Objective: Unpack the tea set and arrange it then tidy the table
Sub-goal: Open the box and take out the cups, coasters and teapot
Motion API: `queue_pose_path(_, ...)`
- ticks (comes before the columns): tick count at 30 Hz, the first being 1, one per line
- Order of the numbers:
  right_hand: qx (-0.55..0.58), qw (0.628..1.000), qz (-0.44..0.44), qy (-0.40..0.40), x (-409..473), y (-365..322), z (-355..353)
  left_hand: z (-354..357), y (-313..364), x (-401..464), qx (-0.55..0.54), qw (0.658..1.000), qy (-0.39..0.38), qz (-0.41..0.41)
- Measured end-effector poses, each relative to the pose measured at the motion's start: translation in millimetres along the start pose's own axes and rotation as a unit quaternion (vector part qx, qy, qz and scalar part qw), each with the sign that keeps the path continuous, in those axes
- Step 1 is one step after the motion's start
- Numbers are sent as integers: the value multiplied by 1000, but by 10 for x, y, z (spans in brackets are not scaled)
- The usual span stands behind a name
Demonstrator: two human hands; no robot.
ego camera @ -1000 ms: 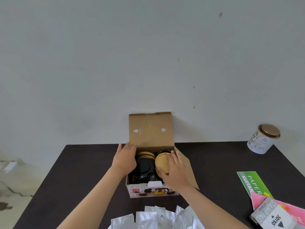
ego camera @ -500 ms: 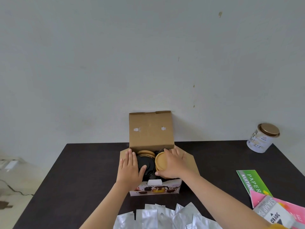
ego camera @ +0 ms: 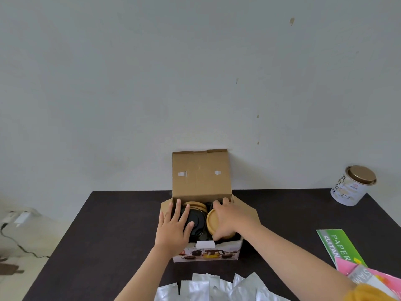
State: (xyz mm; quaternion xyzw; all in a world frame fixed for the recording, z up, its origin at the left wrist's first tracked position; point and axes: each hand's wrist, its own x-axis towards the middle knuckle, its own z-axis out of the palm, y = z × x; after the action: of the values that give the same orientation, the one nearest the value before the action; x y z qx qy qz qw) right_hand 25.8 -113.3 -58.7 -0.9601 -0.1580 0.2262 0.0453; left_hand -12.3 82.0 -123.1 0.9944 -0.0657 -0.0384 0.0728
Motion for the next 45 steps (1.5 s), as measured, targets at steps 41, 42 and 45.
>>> queue_pose_path(41,176,953,195,152,113,3229,770,210,807,-80,44,989,53,-129)
queue_pose_path(42,179,952,194,152,147,3273,744,208,810,-78,45,989,52,-129)
queue_pose_path(45,190,950,194,152,248,3349,664,216,809,-71,48,989,50,-130)
